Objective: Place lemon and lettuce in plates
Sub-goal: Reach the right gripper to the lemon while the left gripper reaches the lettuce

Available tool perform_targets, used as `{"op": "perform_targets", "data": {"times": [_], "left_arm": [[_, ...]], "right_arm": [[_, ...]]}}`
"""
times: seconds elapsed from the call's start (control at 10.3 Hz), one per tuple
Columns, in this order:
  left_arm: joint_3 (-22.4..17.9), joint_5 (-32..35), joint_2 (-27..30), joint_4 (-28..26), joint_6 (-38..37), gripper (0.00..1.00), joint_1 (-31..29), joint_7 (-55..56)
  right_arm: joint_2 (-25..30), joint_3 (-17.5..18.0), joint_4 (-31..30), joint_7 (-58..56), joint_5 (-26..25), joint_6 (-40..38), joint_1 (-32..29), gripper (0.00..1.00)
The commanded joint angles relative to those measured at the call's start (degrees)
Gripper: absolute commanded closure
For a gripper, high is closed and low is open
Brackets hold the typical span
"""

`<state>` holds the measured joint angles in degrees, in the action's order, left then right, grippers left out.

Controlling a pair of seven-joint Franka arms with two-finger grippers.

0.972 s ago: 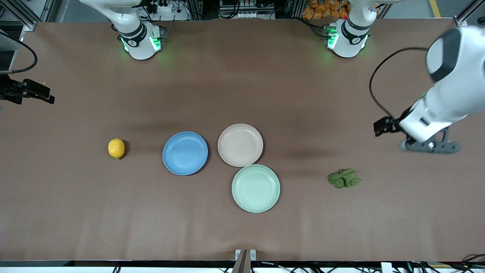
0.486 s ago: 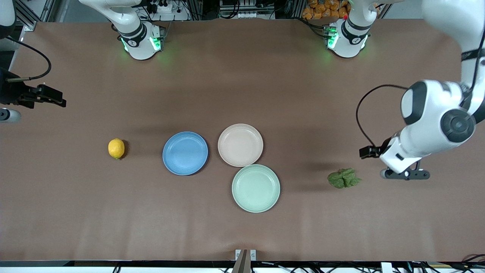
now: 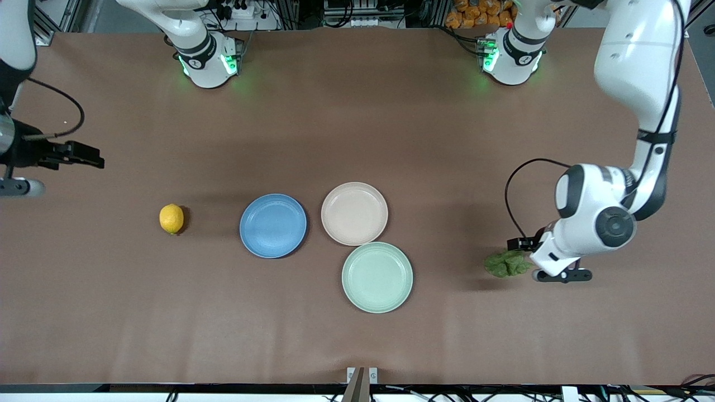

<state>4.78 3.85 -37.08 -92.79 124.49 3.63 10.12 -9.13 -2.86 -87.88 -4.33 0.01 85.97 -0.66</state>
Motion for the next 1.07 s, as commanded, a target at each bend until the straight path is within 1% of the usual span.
{"op": "perform_targets", "data": {"times": [0.0,0.1,0.29,0.58,0.97], "left_arm": [[-0.04,2.65,-4.12,3.48,2.75,0.0,0.77,2.63],[-0.21,2.57,-5.53,3.84,4.43,0.0,0.77,3.5],[-0.21,2.48,-5.98,4.02,4.97,0.0,0.86,5.79],[-0.21,2.48,-7.39,4.02,7.95,0.0,2.26,9.65],[-0.12,2.39,-8.18,4.11,9.01,0.0,2.7,10.45]], "right_arm": [[-4.21,0.31,0.69,0.46,-0.89,2.08,-0.74,0.0],[-5.53,0.22,0.51,0.46,-0.89,3.83,-0.75,0.0],[-8.87,0.31,-1.06,0.46,-0.8,8.65,-0.4,0.0],[-10.98,0.31,-9.57,0.37,-0.8,21.91,-0.31,0.0],[-15.99,0.31,-17.22,-0.59,-0.8,37.64,-0.13,0.0]]}}
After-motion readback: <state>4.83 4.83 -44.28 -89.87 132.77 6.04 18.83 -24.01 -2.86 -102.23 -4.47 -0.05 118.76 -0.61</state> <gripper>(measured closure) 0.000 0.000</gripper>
